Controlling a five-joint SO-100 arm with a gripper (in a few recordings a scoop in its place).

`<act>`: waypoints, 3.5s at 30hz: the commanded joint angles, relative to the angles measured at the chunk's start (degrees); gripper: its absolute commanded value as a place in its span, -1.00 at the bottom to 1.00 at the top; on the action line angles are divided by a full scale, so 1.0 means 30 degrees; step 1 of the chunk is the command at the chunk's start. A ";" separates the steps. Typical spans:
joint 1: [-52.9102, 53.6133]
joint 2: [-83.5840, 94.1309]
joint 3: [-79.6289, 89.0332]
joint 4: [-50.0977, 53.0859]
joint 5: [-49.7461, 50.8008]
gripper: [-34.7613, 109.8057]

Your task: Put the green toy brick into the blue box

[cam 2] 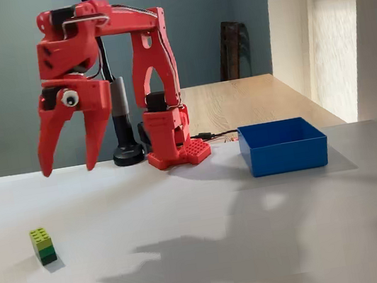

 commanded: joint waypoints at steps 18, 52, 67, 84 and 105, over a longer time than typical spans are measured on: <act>0.3105 -0.7939 -0.6914 0.0205 0.1816 -0.16; 0.2139 -0.9785 -0.3750 -0.5127 0.1699 -0.52; -0.1230 -0.2930 -0.2549 -0.3721 -0.0557 -0.52; -1.3242 0.2578 -0.0439 -0.1846 -0.2666 -0.52; -2.7656 0.2578 -0.1641 0.4014 0.0439 -0.52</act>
